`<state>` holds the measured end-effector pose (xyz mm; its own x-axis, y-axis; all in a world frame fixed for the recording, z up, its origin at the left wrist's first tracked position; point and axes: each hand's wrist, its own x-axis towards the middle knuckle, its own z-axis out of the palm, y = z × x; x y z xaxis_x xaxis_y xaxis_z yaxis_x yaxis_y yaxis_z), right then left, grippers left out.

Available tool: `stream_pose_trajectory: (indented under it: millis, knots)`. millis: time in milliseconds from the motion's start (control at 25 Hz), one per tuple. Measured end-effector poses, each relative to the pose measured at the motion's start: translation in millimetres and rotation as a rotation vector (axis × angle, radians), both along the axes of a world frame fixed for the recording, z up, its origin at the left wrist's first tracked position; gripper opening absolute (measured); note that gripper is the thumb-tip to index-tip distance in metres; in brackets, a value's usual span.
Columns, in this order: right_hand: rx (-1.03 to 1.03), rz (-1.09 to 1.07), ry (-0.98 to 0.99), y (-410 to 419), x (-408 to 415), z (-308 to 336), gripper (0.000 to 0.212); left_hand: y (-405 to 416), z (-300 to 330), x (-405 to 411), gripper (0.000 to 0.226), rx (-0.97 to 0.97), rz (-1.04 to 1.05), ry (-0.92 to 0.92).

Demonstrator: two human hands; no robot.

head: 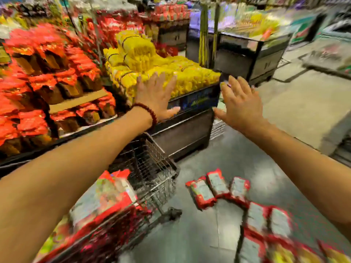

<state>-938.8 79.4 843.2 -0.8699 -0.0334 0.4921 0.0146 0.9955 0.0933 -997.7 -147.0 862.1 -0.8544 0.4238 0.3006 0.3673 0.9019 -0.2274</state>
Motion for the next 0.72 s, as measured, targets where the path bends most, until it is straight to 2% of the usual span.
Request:
stream_pose_trajectory:
  millis: [160,360,520,720]
  knots:
    - [0.010,-0.164,-0.026,133,104,-14,0.072,136,-17,63,0.090,0.023,-0.154,-0.013]
    - [-0.032,-0.429,-0.161,282,237,-61,0.075,304,-69,142,0.088,0.074,-0.382,-0.169]
    - [-0.141,-0.558,-0.237,348,307,-113,0.073,393,-131,181,0.088,0.013,-0.524,-0.242]
    - [-0.283,-0.777,-0.409,407,376,-230,0.076,486,-250,207,0.090,-0.162,-0.613,-0.432]
